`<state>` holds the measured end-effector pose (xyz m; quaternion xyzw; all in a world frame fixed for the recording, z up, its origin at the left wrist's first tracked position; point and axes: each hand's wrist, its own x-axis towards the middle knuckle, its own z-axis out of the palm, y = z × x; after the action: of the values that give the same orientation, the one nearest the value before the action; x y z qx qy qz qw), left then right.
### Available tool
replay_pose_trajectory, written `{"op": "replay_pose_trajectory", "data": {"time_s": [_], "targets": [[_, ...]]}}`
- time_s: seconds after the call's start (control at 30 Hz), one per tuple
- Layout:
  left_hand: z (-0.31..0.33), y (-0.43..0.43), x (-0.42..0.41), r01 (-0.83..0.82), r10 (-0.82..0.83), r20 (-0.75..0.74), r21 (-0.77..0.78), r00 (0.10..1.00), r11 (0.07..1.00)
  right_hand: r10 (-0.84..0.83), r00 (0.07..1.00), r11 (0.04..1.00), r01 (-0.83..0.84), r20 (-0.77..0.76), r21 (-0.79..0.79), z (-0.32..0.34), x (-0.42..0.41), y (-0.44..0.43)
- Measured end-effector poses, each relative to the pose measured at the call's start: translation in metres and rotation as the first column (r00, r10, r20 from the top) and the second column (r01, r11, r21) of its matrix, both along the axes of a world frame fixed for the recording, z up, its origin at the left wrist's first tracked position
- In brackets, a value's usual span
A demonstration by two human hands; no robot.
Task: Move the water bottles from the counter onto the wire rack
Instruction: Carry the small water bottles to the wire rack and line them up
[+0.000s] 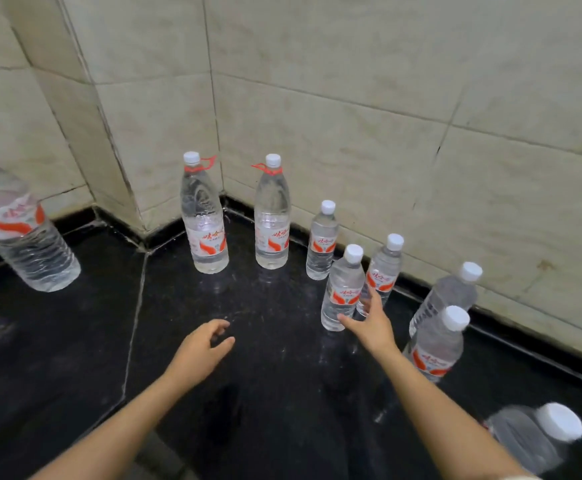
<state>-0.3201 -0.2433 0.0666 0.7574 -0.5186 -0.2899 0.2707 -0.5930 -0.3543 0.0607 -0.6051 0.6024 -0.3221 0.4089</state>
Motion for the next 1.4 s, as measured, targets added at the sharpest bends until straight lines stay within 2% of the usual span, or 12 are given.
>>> {"op": "replay_pose_trajectory", "data": {"time_s": [0.17,0.27,0.37,0.47,0.6,0.8,0.9,1.0,1.2,1.4], "targets": [[-0.023,-0.051,0.0,0.063,-0.058,-0.097,0.049,0.994,0.997,0.033,0.994,0.999,-0.033,0.104,-0.003,-0.005,0.013,-0.035],[-0.034,-0.086,0.001,0.118,-0.104,-0.175,0.07,0.979,0.991,-0.013,0.992,1.0,0.016,0.122,-0.024,-0.015,0.023,-0.052],[-0.04,-0.129,-0.001,0.189,-0.169,-0.23,0.068,0.958,0.98,-0.113,0.984,0.993,0.116,0.139,-0.012,-0.014,0.031,-0.066],[-0.045,-0.171,-0.005,0.264,-0.246,-0.269,0.034,0.931,0.964,-0.227,0.969,0.974,0.228,0.094,-0.002,-0.017,0.041,-0.072],[-0.054,-0.224,-0.021,0.372,-0.368,-0.304,-0.044,0.879,0.927,-0.434,0.901,0.9,0.433,0.013,0.053,-0.016,0.06,-0.068],[-0.057,-0.289,-0.069,0.334,-0.386,-0.194,-0.253,0.902,0.908,-0.587,0.809,0.803,0.585,-0.014,0.117,-0.01,0.089,-0.035],[-0.054,-0.308,-0.093,0.199,-0.265,-0.291,-0.235,0.919,0.951,-0.652,0.758,0.751,0.646,-0.002,0.139,-0.015,0.093,-0.006],[-0.054,-0.315,-0.102,0.112,-0.183,-0.395,-0.195,0.9,0.974,-0.702,0.712,0.703,0.694,-0.003,0.153,-0.02,0.096,0.016],[-0.061,-0.276,-0.077,0.252,-0.291,-0.351,-0.153,0.89,0.956,-0.699,0.713,0.697,0.696,-0.05,0.176,-0.015,0.11,0.034],[-0.052,-0.178,-0.05,0.289,-0.303,-0.376,-0.095,0.876,0.953,-0.705,0.709,0.692,0.693,-0.017,0.204,-0.013,0.118,0.086]]}}
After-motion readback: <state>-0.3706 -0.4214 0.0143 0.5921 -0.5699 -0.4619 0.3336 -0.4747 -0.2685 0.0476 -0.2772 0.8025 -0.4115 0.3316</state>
